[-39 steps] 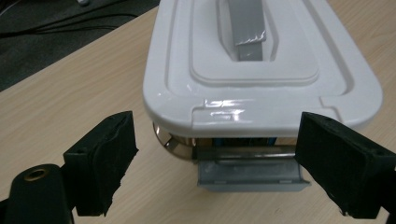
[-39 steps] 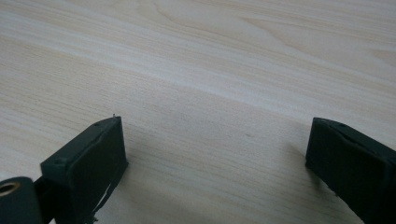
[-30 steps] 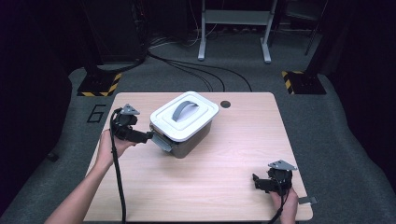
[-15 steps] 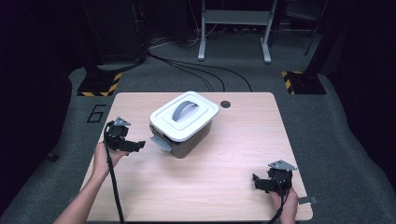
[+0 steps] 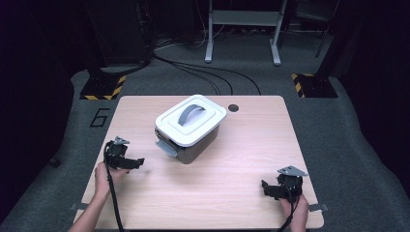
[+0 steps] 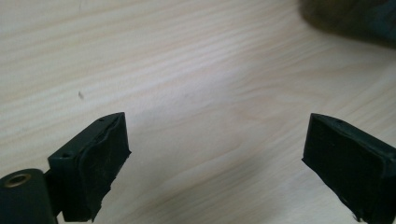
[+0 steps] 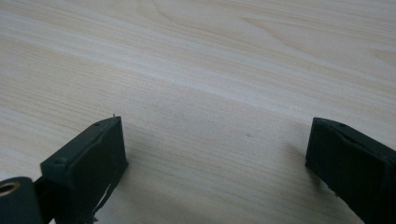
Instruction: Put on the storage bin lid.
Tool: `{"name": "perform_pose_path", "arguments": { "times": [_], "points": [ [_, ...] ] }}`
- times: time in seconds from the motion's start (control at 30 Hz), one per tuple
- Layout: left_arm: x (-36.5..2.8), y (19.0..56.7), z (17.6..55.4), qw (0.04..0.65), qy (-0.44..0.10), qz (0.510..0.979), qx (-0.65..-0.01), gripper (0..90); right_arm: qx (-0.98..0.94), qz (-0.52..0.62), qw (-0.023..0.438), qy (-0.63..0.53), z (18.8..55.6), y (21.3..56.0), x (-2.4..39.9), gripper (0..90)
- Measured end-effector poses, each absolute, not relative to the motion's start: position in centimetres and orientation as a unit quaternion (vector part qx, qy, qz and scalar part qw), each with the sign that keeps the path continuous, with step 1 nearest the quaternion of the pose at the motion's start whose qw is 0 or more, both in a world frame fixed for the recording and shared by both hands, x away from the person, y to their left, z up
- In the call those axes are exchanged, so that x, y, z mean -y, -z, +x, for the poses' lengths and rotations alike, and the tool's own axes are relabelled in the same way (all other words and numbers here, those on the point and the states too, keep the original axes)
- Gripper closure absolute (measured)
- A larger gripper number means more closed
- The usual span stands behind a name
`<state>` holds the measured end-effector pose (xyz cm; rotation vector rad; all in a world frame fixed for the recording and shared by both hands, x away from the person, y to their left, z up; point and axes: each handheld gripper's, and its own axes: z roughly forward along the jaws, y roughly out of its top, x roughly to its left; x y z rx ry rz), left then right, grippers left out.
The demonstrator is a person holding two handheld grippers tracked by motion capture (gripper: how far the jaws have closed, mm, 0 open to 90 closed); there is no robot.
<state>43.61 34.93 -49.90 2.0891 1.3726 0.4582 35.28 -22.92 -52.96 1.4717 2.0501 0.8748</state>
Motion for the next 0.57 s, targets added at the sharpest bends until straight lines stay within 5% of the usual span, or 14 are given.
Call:
{"name": "perform_pose_path", "arguments": {
  "times": [0.57],
  "points": [
    [-35.7,53.2,42.0,0.326,-0.219,0.763,-0.512,0.0,-0.746,0.536,0.233,-0.319,35.3,53.0,22.9,3.6]
  ]
}}
